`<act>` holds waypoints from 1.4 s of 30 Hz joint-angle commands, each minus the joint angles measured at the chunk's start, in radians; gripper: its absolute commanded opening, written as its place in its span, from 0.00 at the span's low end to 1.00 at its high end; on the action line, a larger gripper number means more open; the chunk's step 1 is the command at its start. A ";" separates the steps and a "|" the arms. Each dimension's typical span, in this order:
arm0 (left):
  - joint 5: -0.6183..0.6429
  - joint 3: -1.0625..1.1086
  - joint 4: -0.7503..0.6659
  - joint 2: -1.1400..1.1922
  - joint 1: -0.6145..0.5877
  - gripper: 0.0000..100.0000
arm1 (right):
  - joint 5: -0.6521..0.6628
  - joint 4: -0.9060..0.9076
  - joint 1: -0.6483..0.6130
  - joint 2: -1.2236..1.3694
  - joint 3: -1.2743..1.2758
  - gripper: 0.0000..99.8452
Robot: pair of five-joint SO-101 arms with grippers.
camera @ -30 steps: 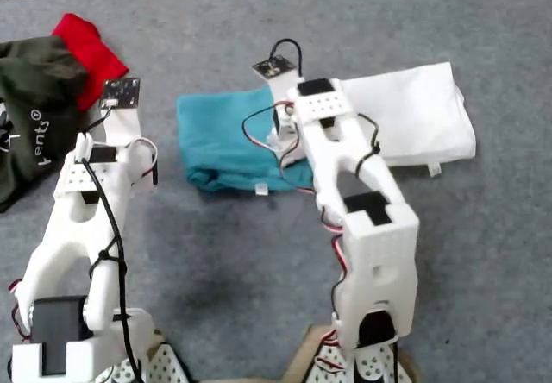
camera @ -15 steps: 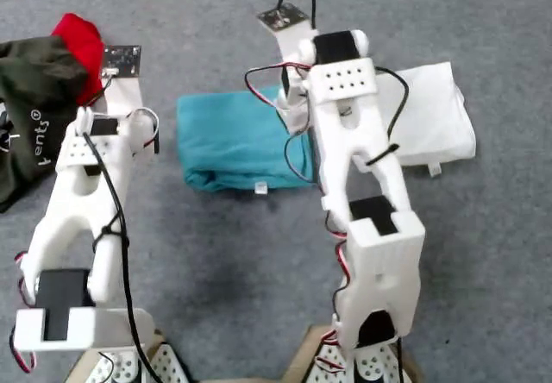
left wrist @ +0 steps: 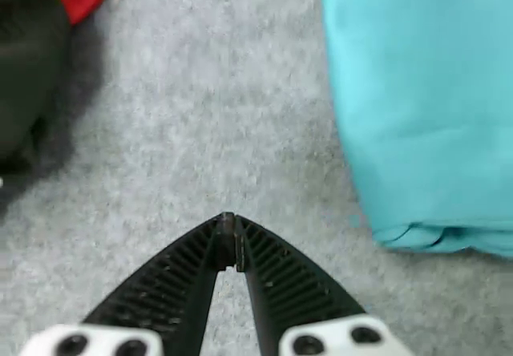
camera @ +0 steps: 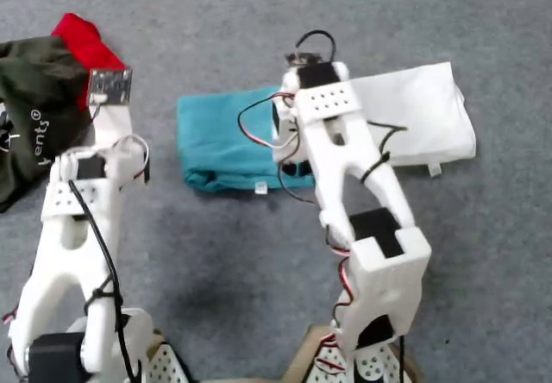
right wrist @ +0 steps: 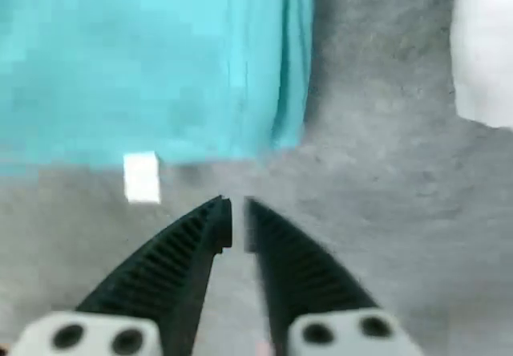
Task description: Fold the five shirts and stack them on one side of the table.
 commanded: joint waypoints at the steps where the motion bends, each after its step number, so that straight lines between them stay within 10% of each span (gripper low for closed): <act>1: -0.008 0.038 -0.021 -0.046 -0.019 0.03 | -0.230 -0.083 -0.034 -0.062 0.002 0.26; 17: -0.008 0.048 -0.020 -0.052 -0.025 0.03 | -0.488 -0.396 -0.029 0.355 -0.067 0.37; 22: -0.008 0.047 -0.020 -0.052 -0.025 0.03 | -0.477 -0.265 -0.021 0.397 -0.174 0.20; 25: -0.008 0.038 -0.023 -0.052 -0.025 0.03 | -0.402 -0.210 -0.021 0.400 -0.225 0.04; 42: -0.006 0.005 -0.026 -0.043 -0.022 0.03 | -0.063 0.011 0.061 0.395 -0.653 0.01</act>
